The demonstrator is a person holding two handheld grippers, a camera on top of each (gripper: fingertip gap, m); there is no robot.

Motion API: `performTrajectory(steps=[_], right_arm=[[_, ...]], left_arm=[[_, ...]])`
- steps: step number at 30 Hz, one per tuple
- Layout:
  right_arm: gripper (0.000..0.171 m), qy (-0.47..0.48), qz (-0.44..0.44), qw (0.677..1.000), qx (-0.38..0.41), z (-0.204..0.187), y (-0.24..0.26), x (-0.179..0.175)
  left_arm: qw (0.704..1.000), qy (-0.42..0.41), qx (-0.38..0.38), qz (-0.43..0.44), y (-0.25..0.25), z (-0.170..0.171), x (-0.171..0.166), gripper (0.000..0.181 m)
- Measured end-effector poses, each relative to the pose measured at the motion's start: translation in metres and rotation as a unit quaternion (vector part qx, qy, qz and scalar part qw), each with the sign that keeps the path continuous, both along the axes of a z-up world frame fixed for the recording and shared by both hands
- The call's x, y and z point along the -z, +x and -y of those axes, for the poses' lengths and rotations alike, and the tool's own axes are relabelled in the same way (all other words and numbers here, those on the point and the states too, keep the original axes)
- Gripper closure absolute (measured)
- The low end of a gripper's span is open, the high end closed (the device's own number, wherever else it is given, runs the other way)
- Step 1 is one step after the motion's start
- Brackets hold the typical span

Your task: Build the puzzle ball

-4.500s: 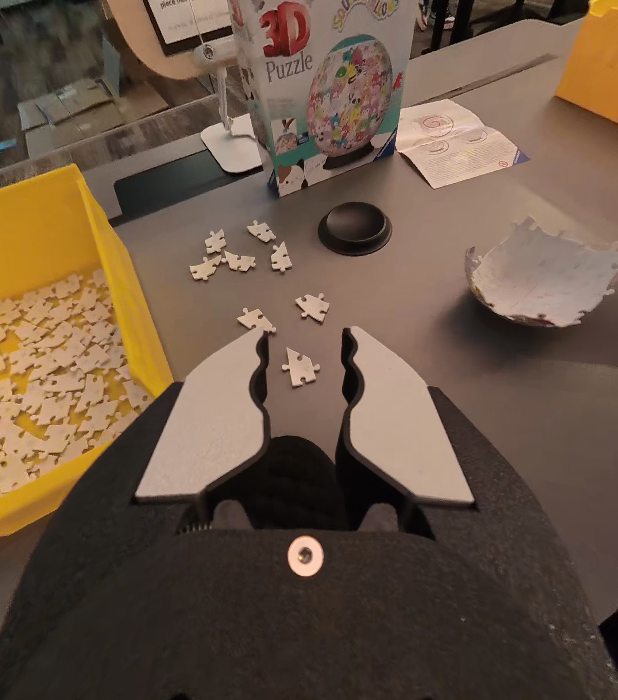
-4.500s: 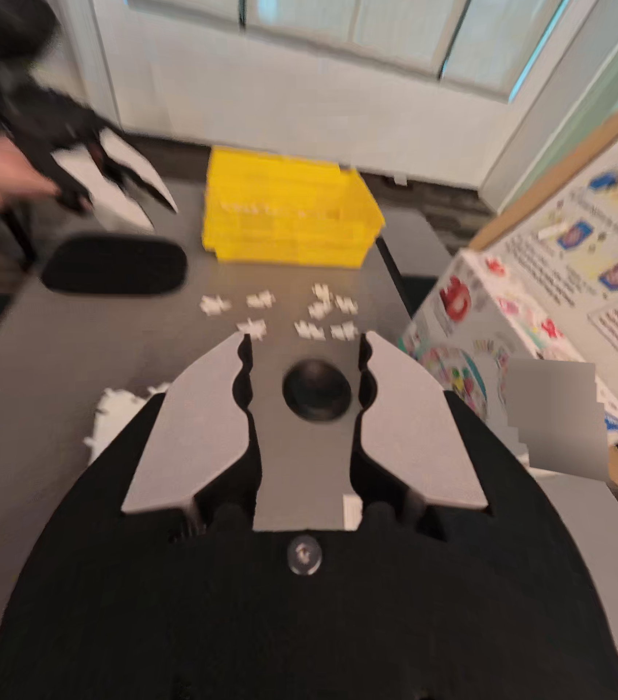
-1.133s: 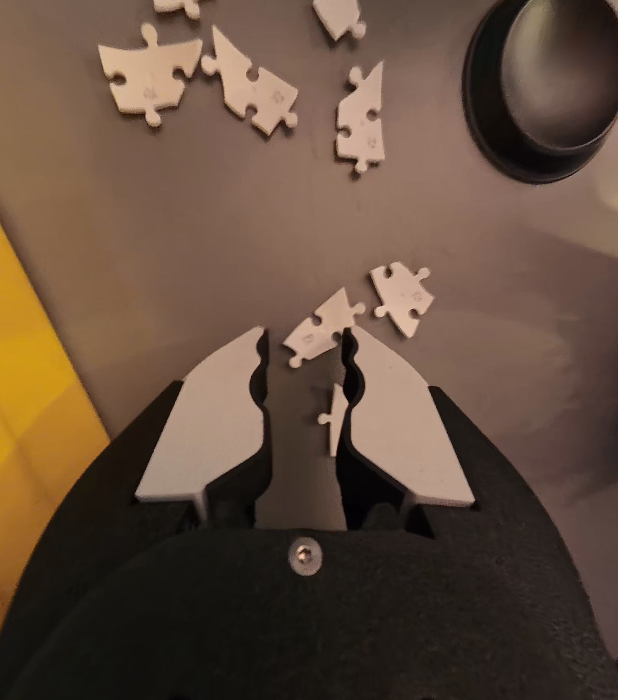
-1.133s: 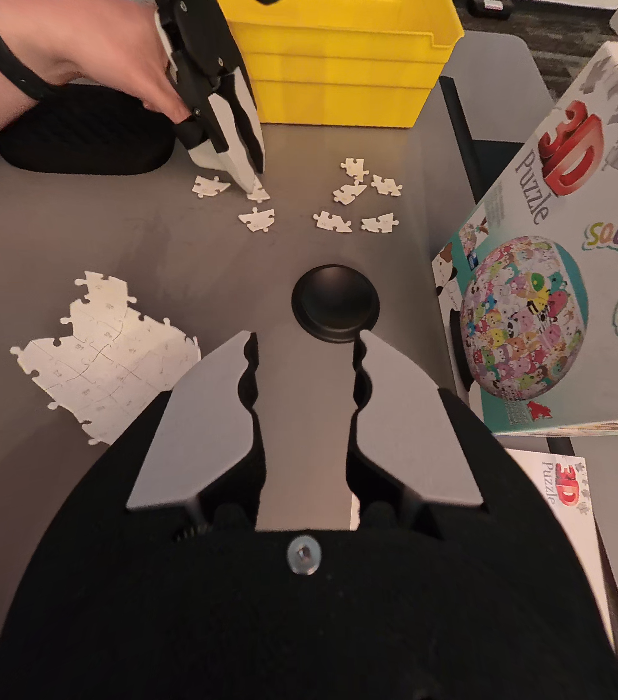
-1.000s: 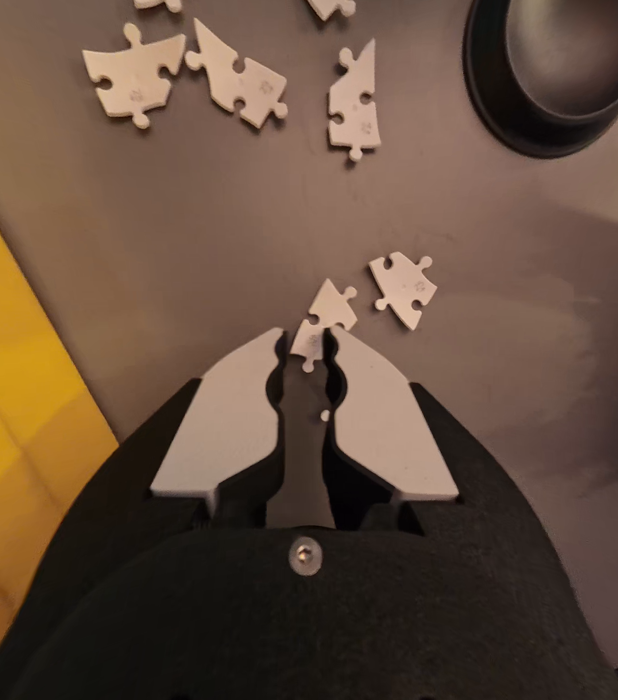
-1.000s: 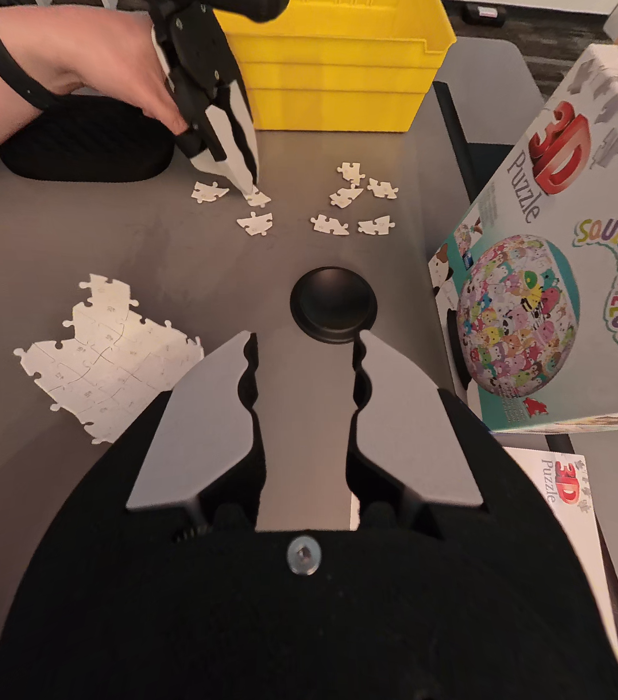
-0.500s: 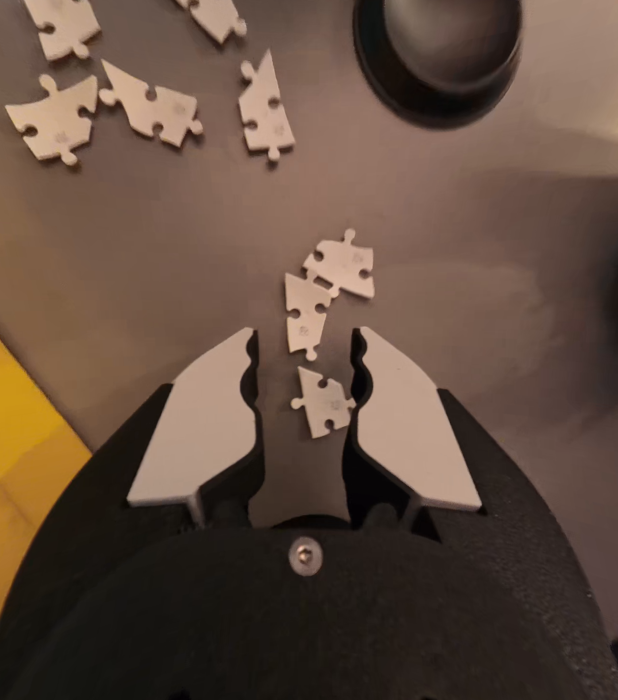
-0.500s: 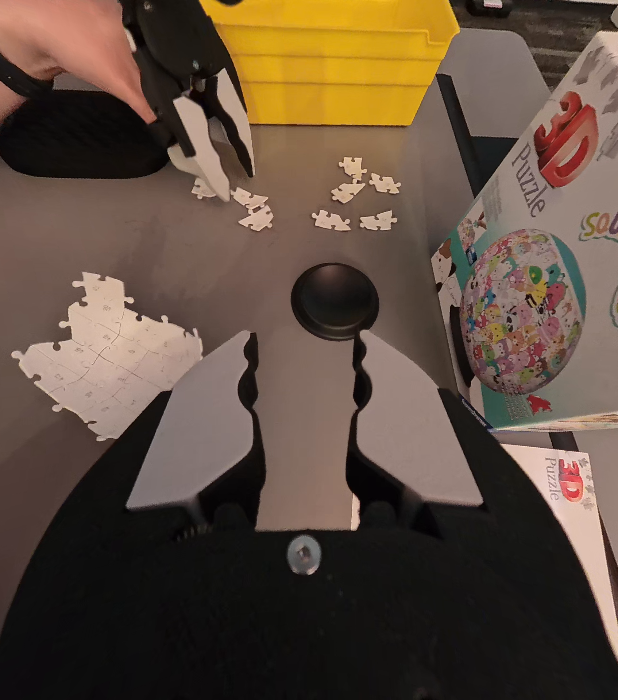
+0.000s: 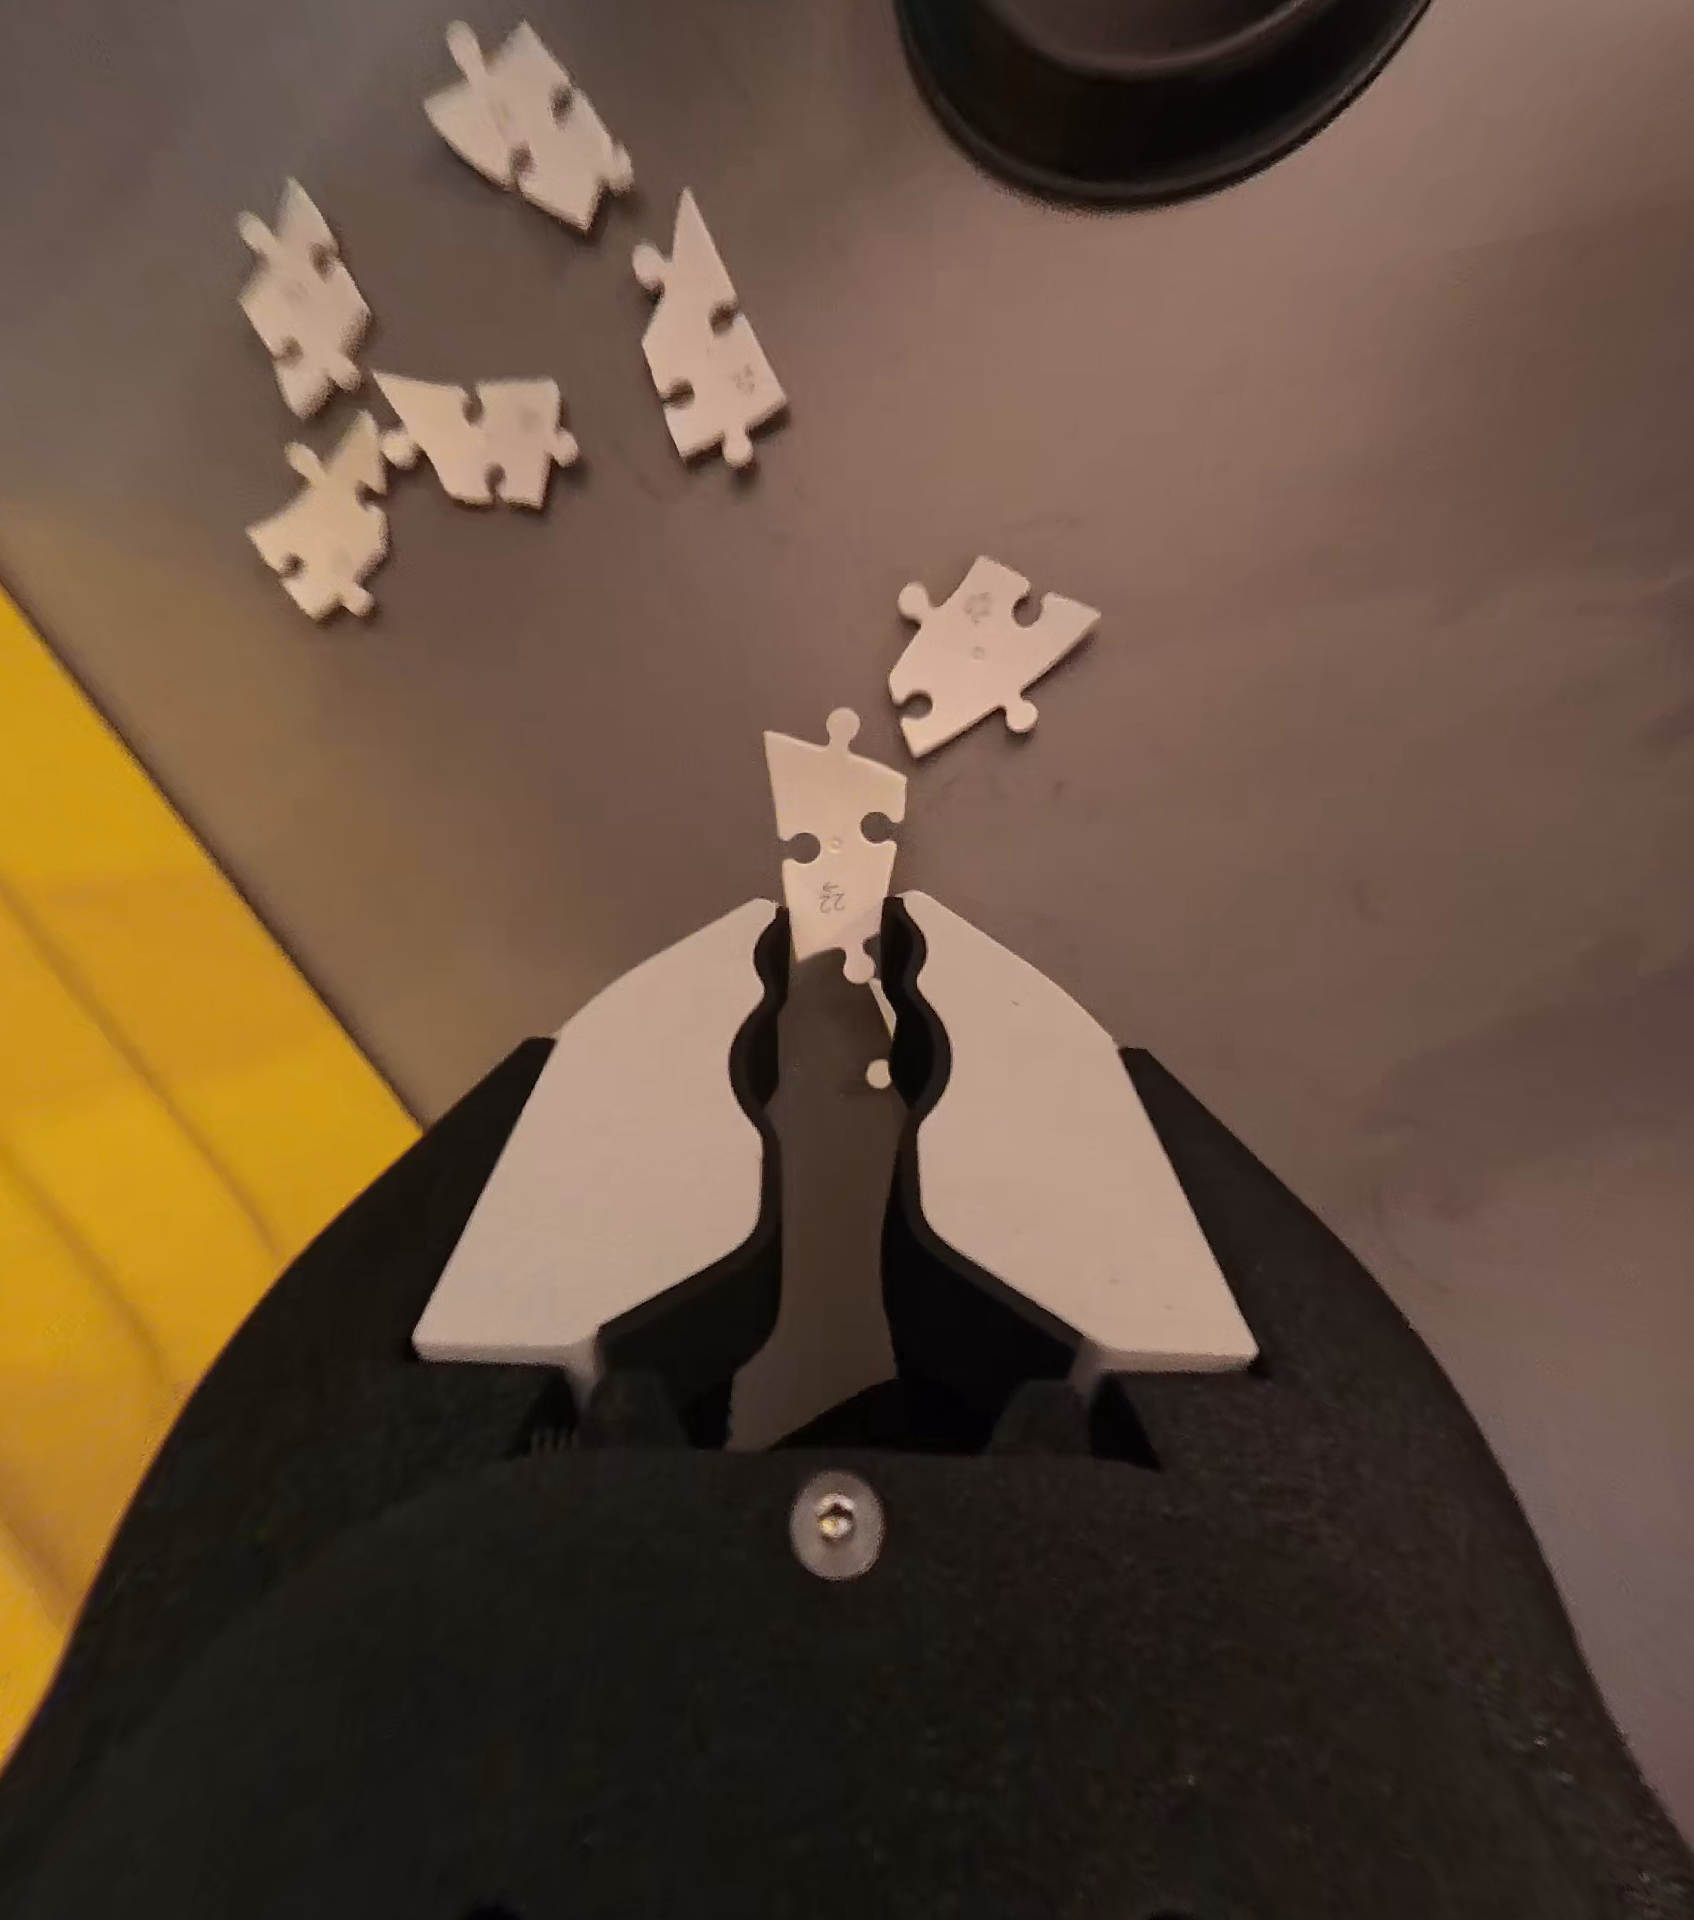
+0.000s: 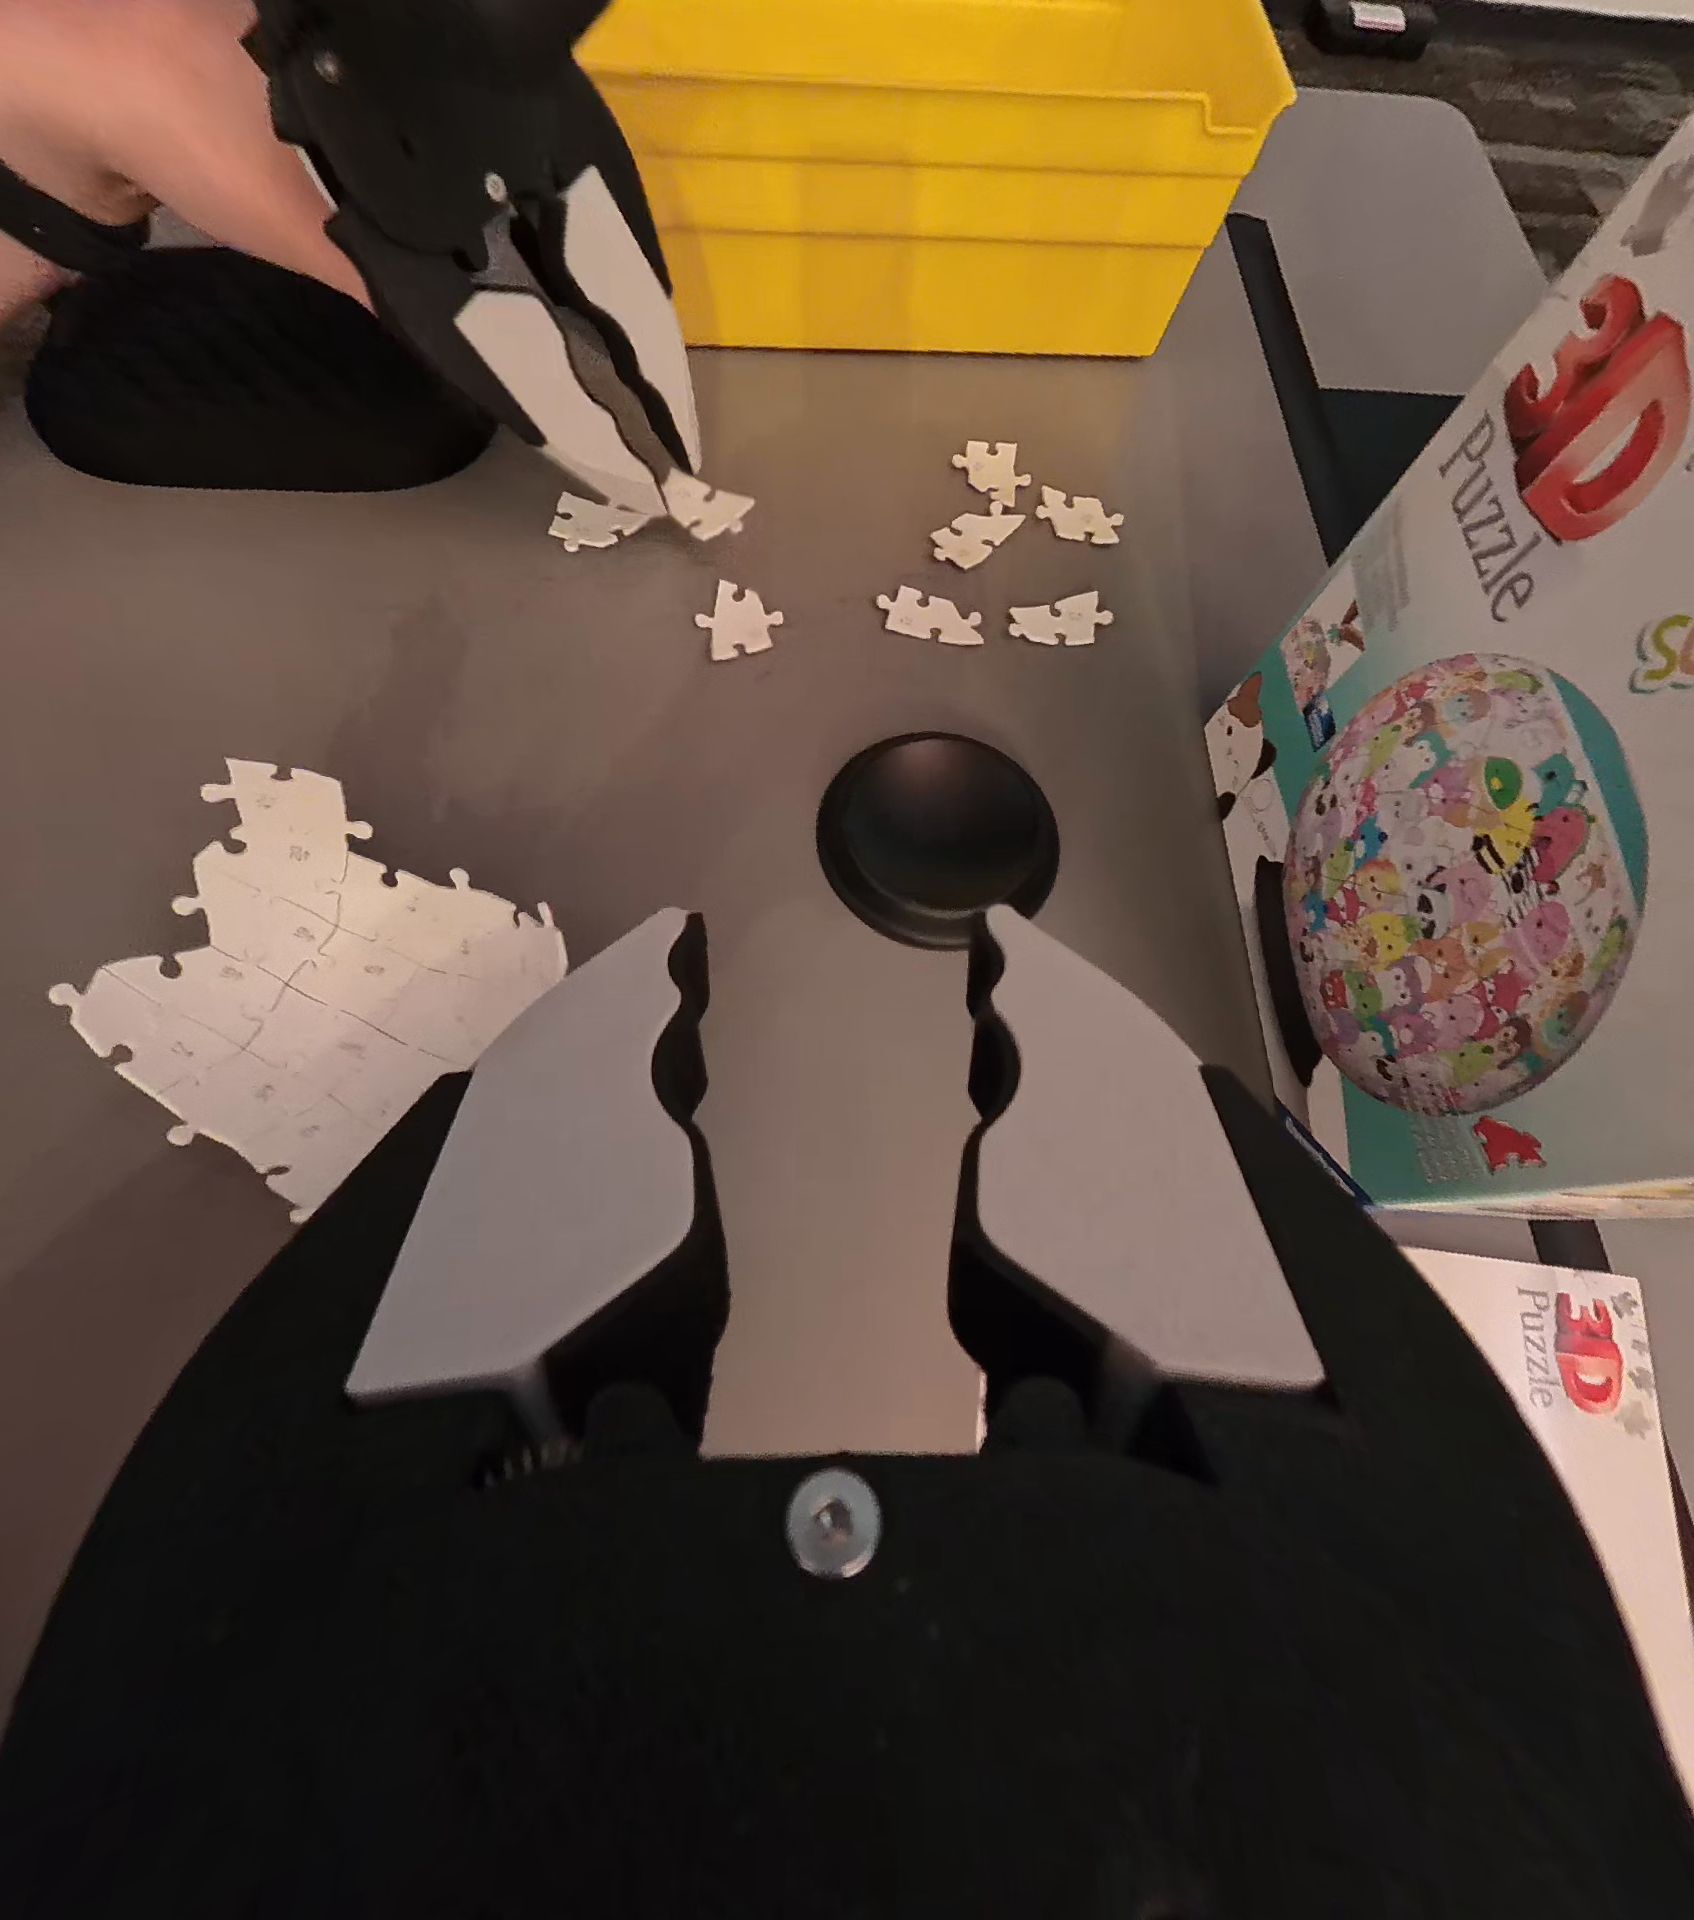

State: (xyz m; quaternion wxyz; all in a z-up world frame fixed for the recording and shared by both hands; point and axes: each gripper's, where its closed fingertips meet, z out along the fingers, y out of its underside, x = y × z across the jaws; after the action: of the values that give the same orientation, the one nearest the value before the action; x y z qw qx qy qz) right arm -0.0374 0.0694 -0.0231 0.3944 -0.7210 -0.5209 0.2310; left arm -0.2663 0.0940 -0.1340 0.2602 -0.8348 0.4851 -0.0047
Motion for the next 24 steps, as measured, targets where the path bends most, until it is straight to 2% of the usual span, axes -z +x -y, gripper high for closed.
performTrajectory(steps=[4, 7, 10, 17, 18, 20, 23, 24], right_arm=[[0.122, -0.041, -0.065, 0.996, -0.036, 0.013, -0.028, -0.012], [0.122, -0.118, -0.162, 0.977, -0.076, 0.032, -0.064, -0.031], [0.121, -0.190, -0.202, 0.956, -0.099, 0.048, -0.090, -0.035], [0.126, -0.263, -0.170, 0.942, -0.119, 0.075, -0.111, -0.025], [0.132, -0.271, -0.169, 0.940, -0.122, 0.077, -0.113, -0.024], [0.160, -0.294, -0.162, 0.930, -0.148, 0.085, -0.114, -0.020], [0.168, -0.330, -0.173, 0.915, -0.153, 0.086, -0.114, -0.018], [0.168, -0.339, -0.173, 0.912, -0.153, 0.086, -0.113, -0.016]], left_arm=[[0.993, 0.071, 0.092, 0.017, 0.031, 0.027, -0.053, 0.165], [0.971, 0.141, 0.194, -0.004, 0.063, 0.059, -0.094, 0.165], [0.946, 0.187, 0.264, -0.021, 0.089, 0.088, -0.120, 0.165], [0.926, 0.211, 0.309, -0.058, 0.106, 0.112, -0.132, 0.165], [0.925, 0.210, 0.311, -0.059, 0.107, 0.113, -0.132, 0.165], [0.923, 0.212, 0.315, -0.064, 0.108, 0.114, -0.131, 0.165], [0.924, 0.208, 0.316, -0.058, 0.109, 0.115, -0.131, 0.168], [0.924, 0.211, 0.316, -0.050, 0.109, 0.116, -0.134, 0.181]])
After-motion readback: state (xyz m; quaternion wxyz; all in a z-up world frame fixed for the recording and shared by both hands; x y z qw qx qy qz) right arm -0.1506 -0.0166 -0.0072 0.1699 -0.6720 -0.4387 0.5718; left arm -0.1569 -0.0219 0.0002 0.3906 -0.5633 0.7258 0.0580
